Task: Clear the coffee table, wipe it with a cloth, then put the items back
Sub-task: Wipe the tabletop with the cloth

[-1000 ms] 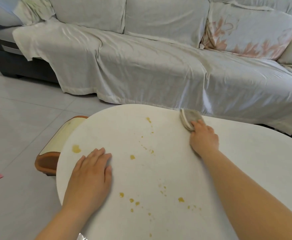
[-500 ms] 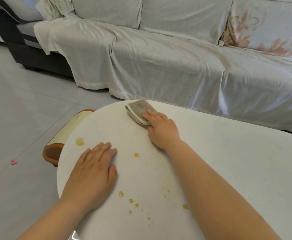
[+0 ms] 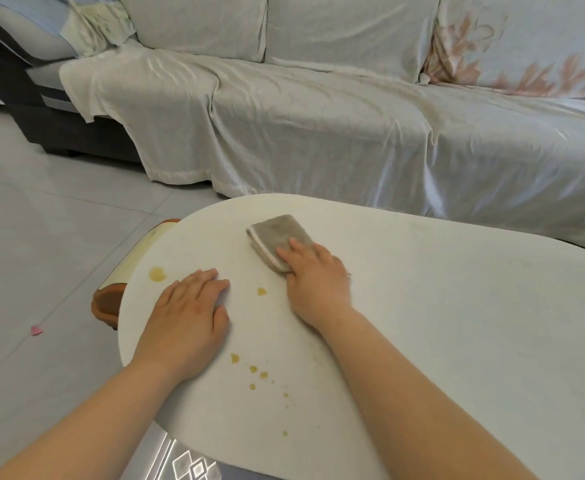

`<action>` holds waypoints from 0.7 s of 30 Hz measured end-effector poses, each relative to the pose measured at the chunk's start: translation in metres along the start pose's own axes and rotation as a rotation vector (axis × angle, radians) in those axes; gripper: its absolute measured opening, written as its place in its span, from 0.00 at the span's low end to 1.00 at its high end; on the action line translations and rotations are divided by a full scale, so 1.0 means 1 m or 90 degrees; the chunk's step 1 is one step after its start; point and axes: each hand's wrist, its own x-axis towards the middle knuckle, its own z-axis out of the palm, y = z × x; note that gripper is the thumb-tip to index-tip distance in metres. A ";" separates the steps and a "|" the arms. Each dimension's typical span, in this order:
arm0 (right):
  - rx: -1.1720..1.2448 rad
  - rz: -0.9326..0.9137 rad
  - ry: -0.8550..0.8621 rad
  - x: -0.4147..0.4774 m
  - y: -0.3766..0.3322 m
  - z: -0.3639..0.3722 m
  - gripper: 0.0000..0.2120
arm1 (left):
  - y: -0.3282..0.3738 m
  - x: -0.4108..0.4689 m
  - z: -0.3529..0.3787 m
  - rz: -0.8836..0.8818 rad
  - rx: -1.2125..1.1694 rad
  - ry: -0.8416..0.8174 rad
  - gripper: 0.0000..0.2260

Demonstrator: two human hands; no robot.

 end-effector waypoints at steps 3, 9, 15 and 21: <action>0.012 -0.056 -0.022 -0.012 -0.012 0.005 0.22 | 0.003 0.001 -0.002 -0.001 -0.007 0.000 0.18; -0.046 0.110 0.013 -0.029 0.067 -0.035 0.22 | 0.002 0.001 -0.004 -0.004 -0.013 -0.006 0.18; -0.034 0.228 0.031 -0.060 0.073 -0.044 0.22 | 0.002 -0.001 -0.004 0.001 -0.015 -0.009 0.18; 0.027 -0.013 -0.018 -0.102 -0.024 0.000 0.25 | 0.004 -0.001 -0.007 -0.008 -0.028 -0.001 0.17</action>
